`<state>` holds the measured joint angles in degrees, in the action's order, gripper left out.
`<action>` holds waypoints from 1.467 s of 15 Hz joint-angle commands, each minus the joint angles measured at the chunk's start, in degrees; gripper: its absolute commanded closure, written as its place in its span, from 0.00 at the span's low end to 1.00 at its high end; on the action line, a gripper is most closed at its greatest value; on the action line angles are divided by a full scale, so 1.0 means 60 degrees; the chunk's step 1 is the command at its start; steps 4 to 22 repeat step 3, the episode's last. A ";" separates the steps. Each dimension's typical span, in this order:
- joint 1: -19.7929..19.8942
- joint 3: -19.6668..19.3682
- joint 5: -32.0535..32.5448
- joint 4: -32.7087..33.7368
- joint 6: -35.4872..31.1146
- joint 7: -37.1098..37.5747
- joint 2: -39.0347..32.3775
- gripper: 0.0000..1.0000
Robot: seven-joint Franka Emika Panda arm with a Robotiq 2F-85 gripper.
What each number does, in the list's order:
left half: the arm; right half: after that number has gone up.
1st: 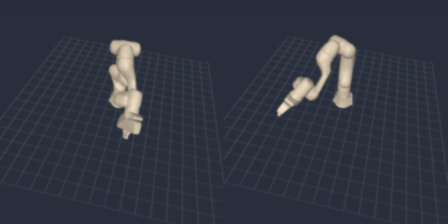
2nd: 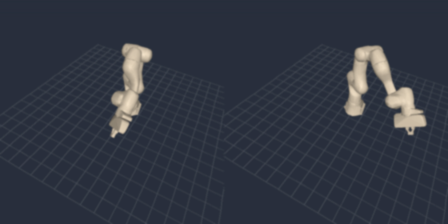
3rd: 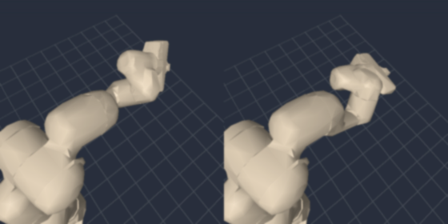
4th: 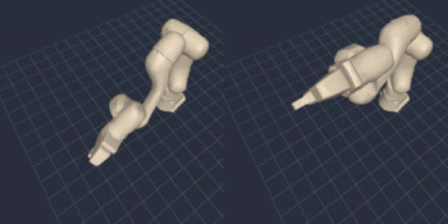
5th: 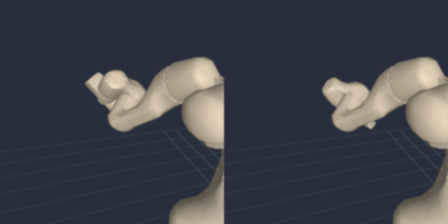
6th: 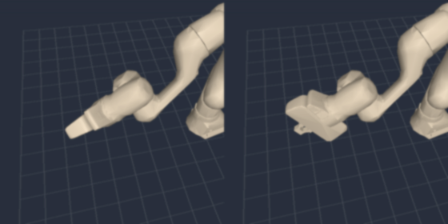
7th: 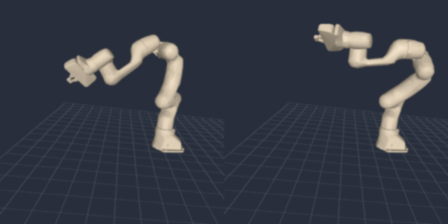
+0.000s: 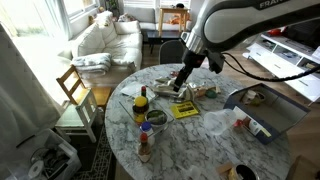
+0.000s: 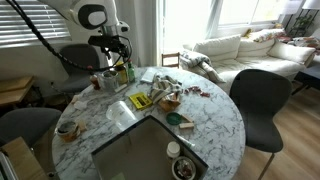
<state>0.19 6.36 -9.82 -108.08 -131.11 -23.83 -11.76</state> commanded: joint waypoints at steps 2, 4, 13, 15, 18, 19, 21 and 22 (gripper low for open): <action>-0.0036 -0.0034 0.0001 0.0023 0.0032 0.0012 0.0000 0.00; -0.0036 -0.0034 0.0001 0.0023 0.0032 0.0012 0.0000 0.00; -0.0036 -0.0034 0.0001 0.0023 0.0032 0.0012 0.0000 0.00; -0.0036 -0.0034 0.0001 0.0023 0.0032 0.0012 0.0000 0.00; -0.0036 -0.0034 0.0001 0.0023 0.0032 0.0012 0.0000 0.00; -0.0036 -0.0034 0.0001 0.0023 0.0032 0.0012 0.0000 0.00; -0.0036 -0.0034 0.0001 0.0023 0.0032 0.0012 0.0000 0.00; -0.0036 -0.0034 0.0001 0.0023 0.0032 0.0012 0.0000 0.00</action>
